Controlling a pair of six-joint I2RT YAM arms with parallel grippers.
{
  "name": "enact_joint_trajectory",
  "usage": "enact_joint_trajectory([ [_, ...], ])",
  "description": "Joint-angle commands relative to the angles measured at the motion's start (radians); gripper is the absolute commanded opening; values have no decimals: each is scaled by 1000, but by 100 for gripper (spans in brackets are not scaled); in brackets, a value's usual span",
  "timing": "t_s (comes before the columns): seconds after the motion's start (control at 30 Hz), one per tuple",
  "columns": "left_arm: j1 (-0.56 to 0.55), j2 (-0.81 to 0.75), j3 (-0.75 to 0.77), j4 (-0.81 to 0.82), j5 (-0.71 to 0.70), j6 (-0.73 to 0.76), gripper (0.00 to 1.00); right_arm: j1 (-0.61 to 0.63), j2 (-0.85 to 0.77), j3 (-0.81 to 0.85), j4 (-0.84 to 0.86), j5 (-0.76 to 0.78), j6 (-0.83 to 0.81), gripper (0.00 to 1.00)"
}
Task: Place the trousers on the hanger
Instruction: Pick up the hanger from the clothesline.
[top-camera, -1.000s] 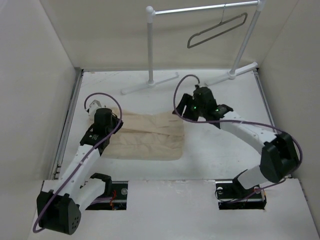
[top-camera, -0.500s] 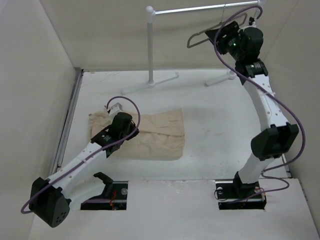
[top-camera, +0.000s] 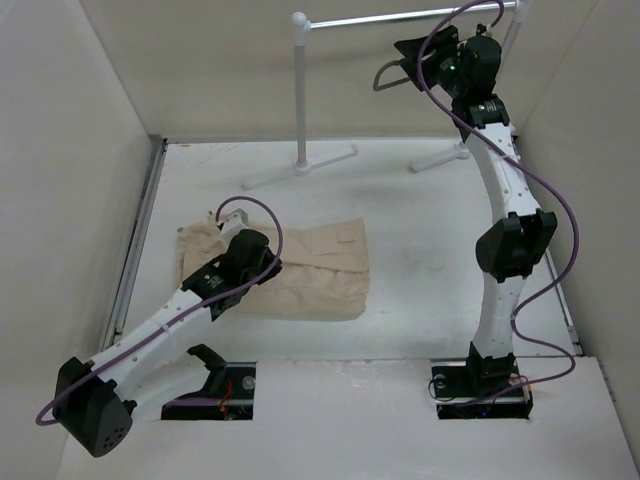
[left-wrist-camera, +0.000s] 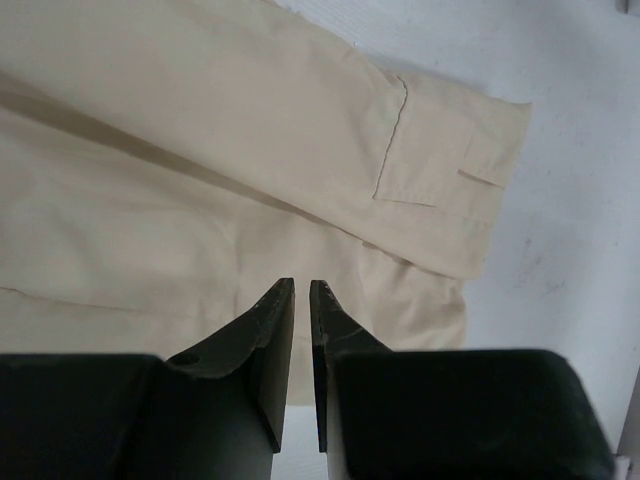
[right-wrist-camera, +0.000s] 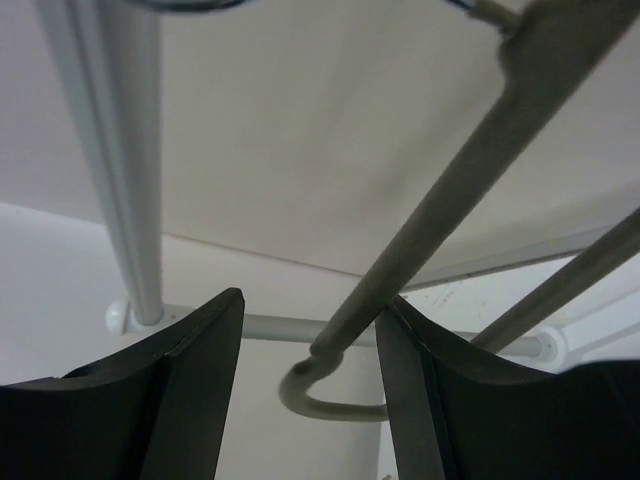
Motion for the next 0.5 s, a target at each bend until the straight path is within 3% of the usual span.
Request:
enact_joint_trajectory([
  [0.0,-15,-13,-7,-3,-18,-26,11,4,3,93,16,-29,40,61],
  [0.33,-8,-38,-13,-3,-20,-43,11,4,34,89,-13,-24,48,52],
  [0.47,-12,-45,-19,-5,-21,-48,11,4,45,87,-36,-23,47,40],
])
